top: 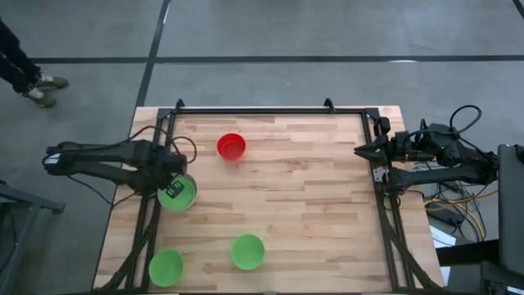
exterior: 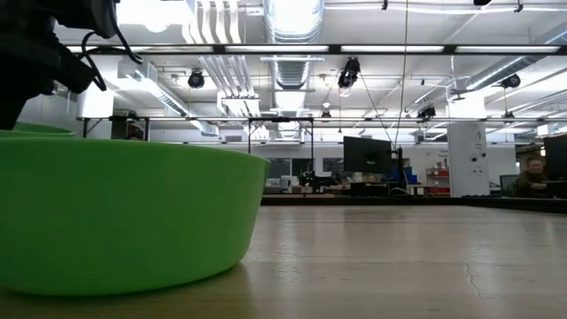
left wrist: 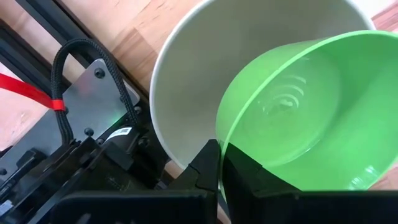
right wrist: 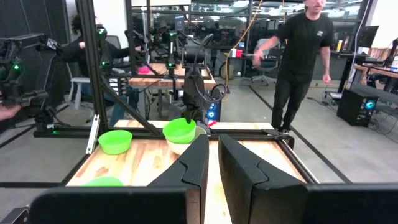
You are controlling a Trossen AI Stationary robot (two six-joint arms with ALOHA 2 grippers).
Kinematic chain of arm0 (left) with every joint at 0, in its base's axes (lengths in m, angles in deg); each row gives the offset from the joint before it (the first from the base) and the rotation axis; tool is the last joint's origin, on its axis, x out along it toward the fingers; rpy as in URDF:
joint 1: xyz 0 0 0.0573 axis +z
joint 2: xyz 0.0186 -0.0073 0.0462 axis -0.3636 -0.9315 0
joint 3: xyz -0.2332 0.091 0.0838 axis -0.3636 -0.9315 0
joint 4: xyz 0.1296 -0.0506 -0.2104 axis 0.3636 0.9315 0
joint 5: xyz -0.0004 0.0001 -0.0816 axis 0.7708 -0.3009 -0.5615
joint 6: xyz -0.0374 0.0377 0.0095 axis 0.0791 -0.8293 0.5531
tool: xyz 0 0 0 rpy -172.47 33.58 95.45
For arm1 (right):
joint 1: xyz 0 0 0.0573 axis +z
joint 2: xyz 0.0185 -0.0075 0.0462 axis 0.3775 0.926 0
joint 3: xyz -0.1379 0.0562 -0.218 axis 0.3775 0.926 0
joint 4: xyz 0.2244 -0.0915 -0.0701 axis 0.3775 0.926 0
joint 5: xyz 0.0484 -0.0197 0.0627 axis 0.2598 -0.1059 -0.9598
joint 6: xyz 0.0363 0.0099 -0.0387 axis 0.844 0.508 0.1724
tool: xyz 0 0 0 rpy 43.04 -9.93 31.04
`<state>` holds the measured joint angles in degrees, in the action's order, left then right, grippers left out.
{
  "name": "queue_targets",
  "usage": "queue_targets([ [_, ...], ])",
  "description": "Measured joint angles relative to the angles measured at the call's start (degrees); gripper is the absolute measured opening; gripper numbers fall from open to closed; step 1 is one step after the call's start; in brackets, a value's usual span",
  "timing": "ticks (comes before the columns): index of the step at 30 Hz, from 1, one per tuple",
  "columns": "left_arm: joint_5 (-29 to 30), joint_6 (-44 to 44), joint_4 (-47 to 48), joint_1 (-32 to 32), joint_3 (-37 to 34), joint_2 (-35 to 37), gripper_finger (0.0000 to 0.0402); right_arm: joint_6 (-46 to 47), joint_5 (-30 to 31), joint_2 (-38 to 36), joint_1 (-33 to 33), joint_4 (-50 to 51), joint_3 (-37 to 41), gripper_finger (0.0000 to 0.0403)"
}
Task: Nest bowls inside each other
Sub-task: Stack the top green bowl on top of the white bowl
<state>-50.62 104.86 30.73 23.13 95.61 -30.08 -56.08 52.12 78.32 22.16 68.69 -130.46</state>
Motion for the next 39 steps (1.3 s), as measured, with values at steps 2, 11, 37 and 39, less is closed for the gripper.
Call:
queue_targets([
  [2, 0.0, -0.1, 0.01, 0.0, 0.05, 0.02, 0.0015, 0.01, 0.0, 0.01, -0.01, 0.0, 0.0, 0.0034],
  [11, -1.49, 0.08, -0.16, 0.0, 0.05, 0.02, 0.0025, 0.02, 0.0, 0.01, -0.01, 0.0, 0.02, 0.0034],
  [37, -3.61, 0.16, -1.04, 0.0, 0.16, 1.77, 0.0065, 0.02, 0.0, 0.0, 0.0, 0.0, 0.0, 0.0034],
  [39, -3.85, 0.35, -1.04, 0.0, 0.19, 2.09, 0.0065, 0.02, 0.0, 0.01, -0.01, 0.0, 0.01, 0.0034],
])
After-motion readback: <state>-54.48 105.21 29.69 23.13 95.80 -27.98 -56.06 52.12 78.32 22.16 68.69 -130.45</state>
